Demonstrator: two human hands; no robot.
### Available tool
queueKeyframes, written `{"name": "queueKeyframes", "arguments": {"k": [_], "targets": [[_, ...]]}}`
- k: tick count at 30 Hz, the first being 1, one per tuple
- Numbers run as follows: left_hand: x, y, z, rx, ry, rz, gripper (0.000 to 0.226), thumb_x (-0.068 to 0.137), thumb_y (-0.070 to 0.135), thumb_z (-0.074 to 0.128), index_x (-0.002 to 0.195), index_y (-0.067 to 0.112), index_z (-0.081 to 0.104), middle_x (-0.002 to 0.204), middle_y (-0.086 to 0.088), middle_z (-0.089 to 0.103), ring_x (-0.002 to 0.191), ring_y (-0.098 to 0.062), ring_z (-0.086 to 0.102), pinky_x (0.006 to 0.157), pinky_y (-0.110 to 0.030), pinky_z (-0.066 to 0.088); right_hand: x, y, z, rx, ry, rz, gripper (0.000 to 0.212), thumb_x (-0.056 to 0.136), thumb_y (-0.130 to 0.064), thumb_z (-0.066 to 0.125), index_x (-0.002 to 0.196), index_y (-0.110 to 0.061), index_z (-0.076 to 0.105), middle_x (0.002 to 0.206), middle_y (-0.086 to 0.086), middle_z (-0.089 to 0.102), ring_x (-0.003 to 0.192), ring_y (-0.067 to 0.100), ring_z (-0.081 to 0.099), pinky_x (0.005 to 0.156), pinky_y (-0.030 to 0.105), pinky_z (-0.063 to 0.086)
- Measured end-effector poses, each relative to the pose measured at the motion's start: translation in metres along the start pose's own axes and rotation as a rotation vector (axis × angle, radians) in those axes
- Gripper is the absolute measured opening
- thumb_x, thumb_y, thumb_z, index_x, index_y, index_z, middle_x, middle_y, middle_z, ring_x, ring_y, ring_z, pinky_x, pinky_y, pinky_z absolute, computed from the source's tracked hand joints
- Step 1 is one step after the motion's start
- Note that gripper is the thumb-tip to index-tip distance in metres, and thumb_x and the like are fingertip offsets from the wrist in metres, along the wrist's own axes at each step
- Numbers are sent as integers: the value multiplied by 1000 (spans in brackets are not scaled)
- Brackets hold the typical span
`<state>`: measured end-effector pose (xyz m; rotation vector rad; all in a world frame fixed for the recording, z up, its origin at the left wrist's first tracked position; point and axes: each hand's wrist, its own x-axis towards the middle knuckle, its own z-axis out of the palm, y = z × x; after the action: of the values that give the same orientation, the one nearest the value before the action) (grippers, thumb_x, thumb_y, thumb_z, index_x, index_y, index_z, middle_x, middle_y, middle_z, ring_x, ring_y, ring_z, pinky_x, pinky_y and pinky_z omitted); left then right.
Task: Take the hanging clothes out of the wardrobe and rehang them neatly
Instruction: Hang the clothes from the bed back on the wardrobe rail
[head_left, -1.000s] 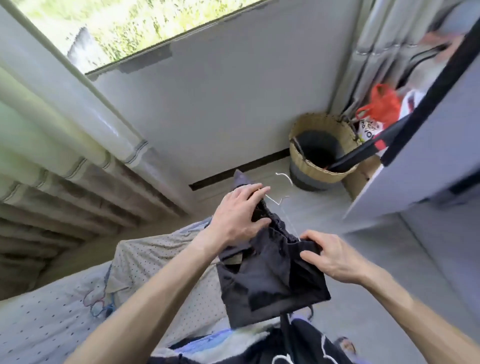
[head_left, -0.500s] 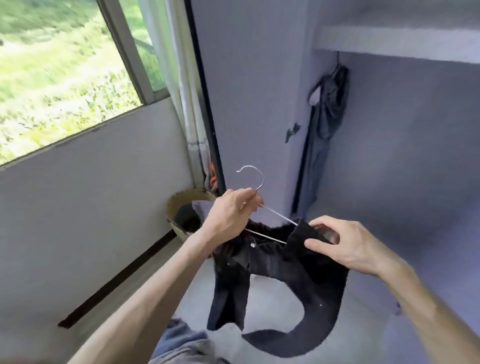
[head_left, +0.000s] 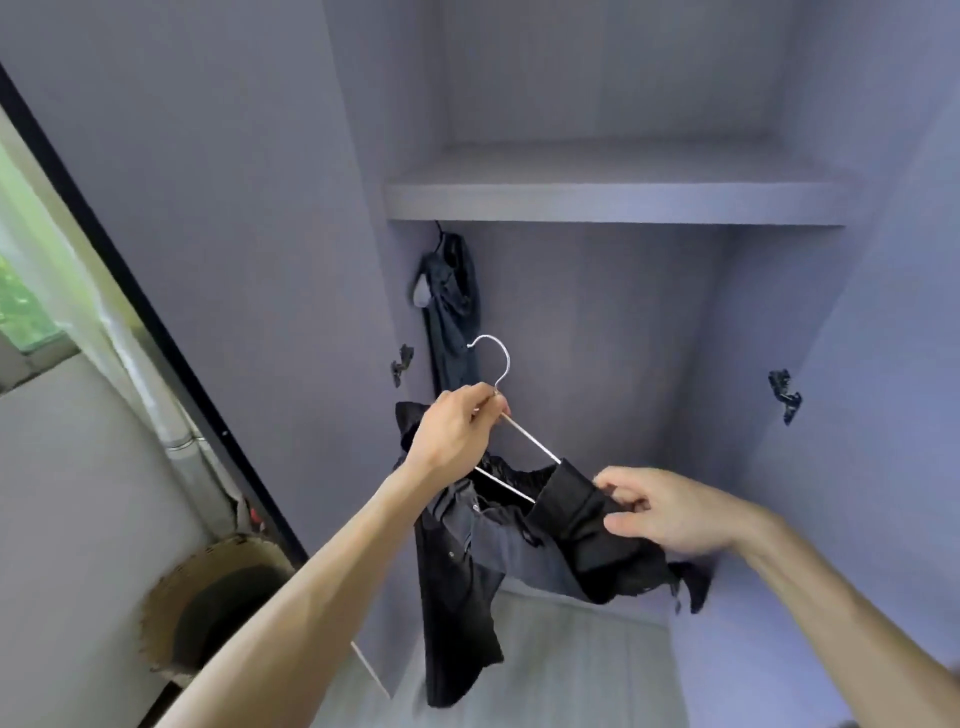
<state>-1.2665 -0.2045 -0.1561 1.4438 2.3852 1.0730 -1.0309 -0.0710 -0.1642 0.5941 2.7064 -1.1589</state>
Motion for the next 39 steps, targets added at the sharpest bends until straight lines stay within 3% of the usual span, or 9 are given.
{"name": "queueKeyframes", "arguments": {"k": [3,7,10,15,25,33,36,38,39], "targets": [[24,-1,4,-22,-33,19,29,104,32,42,86,30,64,100,6,62,90,-13,57,82,-29,44,8,-11,-5,261,-111,3,11,92,-19,62,102,-20,59,77,1,51,70,12,45,64,32,37],[50,-2,2,-57,-25,55,28,104,31,43,87,31,65,108,7,55,94,-7,52,82,-20,34,24,-23,4,674,-208,3,47,84,-20,70,128,-8,57,110,5,66,86,15,59,48,19,42],[69,-6,-1,-92,-16,38,27,105,31,43,92,29,67,118,4,56,105,-7,51,85,-16,31,41,-31,14,899,-150,-2,54,82,-16,72,131,-5,54,106,7,63,78,14,61,47,17,45],[93,-25,-11,-31,-197,-13,43,102,39,46,143,27,49,151,0,40,138,-19,40,113,-29,31,74,-48,29,967,-20,44,38,86,-5,73,120,-8,57,96,2,63,81,12,62,59,21,53],[142,-90,-95,811,-188,-80,62,102,49,35,157,35,11,166,-6,-1,153,-26,-8,117,-63,-3,165,-50,20,930,268,121,27,88,-12,74,112,-10,62,91,0,66,82,12,66,65,24,53],[190,-131,-145,1324,121,-13,63,100,45,31,159,28,14,166,-11,-6,153,-28,-11,106,-50,-34,270,-37,-29,930,281,123,28,87,-12,76,111,-11,60,102,7,63,90,16,63,73,25,55],[200,-136,-148,1492,189,6,65,101,45,23,160,21,7,166,-13,-10,152,-31,-14,107,-57,-33,309,-34,-51,961,303,125,40,87,-7,75,118,-5,51,132,21,46,97,21,58,85,34,56],[204,-142,-147,1603,197,22,66,102,44,18,159,18,-2,163,-16,-19,151,-33,-19,106,-61,-33,335,-33,-67,949,312,122,60,86,-5,75,133,8,40,128,31,50,95,21,57,84,34,56],[205,-146,-147,1636,204,34,66,102,43,17,158,17,-6,162,-17,-23,150,-34,-20,106,-62,-32,348,-33,-75,940,313,118,68,86,-4,75,138,10,34,97,10,47,93,21,57,82,32,57]]}}
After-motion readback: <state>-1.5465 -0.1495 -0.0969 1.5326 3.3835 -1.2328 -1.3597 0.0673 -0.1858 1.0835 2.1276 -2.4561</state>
